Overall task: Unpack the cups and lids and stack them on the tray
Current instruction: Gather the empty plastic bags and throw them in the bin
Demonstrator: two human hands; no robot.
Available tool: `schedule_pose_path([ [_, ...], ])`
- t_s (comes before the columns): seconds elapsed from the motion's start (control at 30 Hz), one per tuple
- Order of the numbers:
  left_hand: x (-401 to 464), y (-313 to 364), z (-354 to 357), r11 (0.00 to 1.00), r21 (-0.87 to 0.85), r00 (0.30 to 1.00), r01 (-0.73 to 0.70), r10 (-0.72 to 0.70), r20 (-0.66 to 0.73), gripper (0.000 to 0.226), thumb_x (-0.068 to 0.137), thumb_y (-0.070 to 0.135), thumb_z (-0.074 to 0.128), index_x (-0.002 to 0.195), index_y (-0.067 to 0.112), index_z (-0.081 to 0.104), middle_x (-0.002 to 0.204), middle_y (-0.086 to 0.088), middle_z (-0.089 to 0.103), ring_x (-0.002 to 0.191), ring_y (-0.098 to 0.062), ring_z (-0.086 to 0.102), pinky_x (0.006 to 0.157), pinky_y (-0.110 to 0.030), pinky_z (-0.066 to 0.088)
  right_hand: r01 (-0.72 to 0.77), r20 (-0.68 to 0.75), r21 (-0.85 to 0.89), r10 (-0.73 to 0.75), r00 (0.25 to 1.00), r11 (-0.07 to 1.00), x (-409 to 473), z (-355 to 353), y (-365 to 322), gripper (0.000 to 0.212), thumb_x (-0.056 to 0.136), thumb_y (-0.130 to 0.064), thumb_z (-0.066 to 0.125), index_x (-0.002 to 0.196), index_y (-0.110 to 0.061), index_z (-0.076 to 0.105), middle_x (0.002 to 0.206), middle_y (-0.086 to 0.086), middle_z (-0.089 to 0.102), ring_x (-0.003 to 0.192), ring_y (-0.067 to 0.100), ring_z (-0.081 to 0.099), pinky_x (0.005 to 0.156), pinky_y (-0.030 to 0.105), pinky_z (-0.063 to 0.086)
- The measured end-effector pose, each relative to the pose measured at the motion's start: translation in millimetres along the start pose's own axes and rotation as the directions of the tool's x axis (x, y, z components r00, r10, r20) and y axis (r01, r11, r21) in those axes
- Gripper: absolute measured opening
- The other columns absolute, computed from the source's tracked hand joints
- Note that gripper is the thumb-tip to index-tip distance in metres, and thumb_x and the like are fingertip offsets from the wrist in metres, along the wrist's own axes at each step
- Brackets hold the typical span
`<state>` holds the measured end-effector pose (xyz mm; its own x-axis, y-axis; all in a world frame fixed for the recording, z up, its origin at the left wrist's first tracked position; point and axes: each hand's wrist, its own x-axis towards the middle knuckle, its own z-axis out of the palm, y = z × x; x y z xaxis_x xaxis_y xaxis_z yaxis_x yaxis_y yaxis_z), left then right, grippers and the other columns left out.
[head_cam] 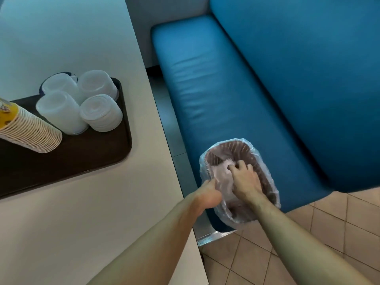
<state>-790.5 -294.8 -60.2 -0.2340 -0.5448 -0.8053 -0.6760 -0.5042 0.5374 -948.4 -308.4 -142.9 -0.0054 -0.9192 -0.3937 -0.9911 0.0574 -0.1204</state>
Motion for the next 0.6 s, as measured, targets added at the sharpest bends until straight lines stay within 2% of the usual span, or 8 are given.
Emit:
schedule_pose_path([
  [0.03, 1.3, -0.5, 0.4, 1.0, 0.008, 1.0, -0.004, 0.004, 0.009, 0.073, 0.098, -0.001, 0.044, 0.161, 0.022, 0.014, 0.167, 0.001, 0.014, 0.151, -0.025, 0.021, 0.119, -0.037, 0.025, 0.044, 0.008, -0.049, -0.044, 0.999, 0.998, 2.2, 2.4, -5.4, 0.061, 0.084, -0.002, 0.06, 0.139, -0.024, 0.045, 0.135, 0.007, 0.039, 0.117, 0.033, 0.045, 0.091, 0.042, 0.047],
  [0.1, 1.0, -0.4, 1.8, 0.999, 0.032, 1.0, -0.013, 0.012, 0.012, 0.075, 0.098, -0.001, 0.044, 0.161, 0.024, 0.01, 0.167, 0.002, 0.011, 0.151, -0.025, 0.021, 0.118, -0.036, 0.027, 0.104, 0.112, -0.09, -0.094, 0.989, 0.991, 8.7, 8.4, -9.7, 0.071, 0.081, -0.005, 0.068, 0.143, -0.028, 0.042, 0.143, 0.006, 0.034, 0.126, 0.032, 0.041, 0.097, 0.043, 0.047],
  [0.2, 3.6, -0.9, 2.5, 0.999, 0.046, 1.0, -0.019, 0.019, -0.008, 0.073, 0.1, 0.0, 0.043, 0.161, 0.022, 0.01, 0.167, 0.003, 0.011, 0.15, -0.024, 0.025, 0.115, -0.033, 0.03, 0.121, 0.283, -0.102, -0.087, 0.955, 0.987, 16.1, 20.6, -6.1, 0.086, 0.079, -0.011, 0.073, 0.15, -0.037, 0.032, 0.158, 0.002, 0.019, 0.14, 0.034, 0.027, 0.107, 0.046, 0.042],
  [0.33, 3.9, -0.3, 1.8, 0.998, 0.049, 0.999, -0.035, 0.035, -0.008, 0.074, 0.099, -0.001, 0.041, 0.161, 0.022, 0.01, 0.166, 0.005, 0.012, 0.148, -0.023, 0.027, 0.114, -0.031, 0.03, 0.143, 0.436, -0.16, -0.06, 0.898, 0.977, 23.0, 33.7, 0.8, 0.094, 0.078, -0.033, 0.081, 0.154, -0.041, 0.026, 0.165, 0.0, 0.008, 0.147, 0.034, 0.013, 0.117, 0.045, 0.031],
  [0.4, 1.9, 0.4, 1.5, 0.998, 0.049, 0.999, -0.049, 0.048, 0.007, 0.076, 0.097, -0.003, 0.04, 0.161, 0.025, 0.009, 0.166, 0.005, 0.013, 0.148, -0.023, 0.027, 0.114, -0.031, 0.031, 0.139, 0.442, -0.163, -0.054, 0.895, 0.977, 24.3, 37.2, 2.7, 0.094, 0.078, -0.035, 0.08, 0.154, -0.04, 0.026, 0.165, 0.0, 0.008, 0.148, 0.034, 0.013, 0.117, 0.046, 0.03],
  [0.5, -1.0, 0.9, 0.5, 0.997, 0.062, 0.999, -0.053, 0.053, 0.01, 0.075, 0.096, -0.001, 0.042, 0.161, 0.023, 0.014, 0.165, 0.005, 0.012, 0.148, -0.024, 0.027, 0.116, -0.035, 0.032, 0.139, 0.369, -0.118, -0.087, 0.925, 0.983, 20.7, 34.5, 0.2, 0.08, 0.083, -0.023, 0.07, 0.152, -0.036, 0.032, 0.163, 0.0, 0.016, 0.144, 0.033, 0.021, 0.115, 0.044, 0.032],
  [0.6, -10.2, 6.0, 0.0, 0.987, 0.098, 0.989, -0.129, 0.135, -0.054, 0.065, 0.096, 0.003, 0.046, 0.156, 0.019, 0.029, 0.161, 0.002, 0.021, 0.142, -0.023, 0.038, 0.113, -0.034, 0.04, 0.121, 0.244, -0.044, -0.107, 0.964, 0.992, 18.1, 24.6, -2.4, 0.053, 0.088, -0.014, 0.054, 0.138, -0.031, 0.052, 0.148, 0.002, 0.043, 0.13, 0.03, 0.042, 0.101, 0.041, 0.044],
])
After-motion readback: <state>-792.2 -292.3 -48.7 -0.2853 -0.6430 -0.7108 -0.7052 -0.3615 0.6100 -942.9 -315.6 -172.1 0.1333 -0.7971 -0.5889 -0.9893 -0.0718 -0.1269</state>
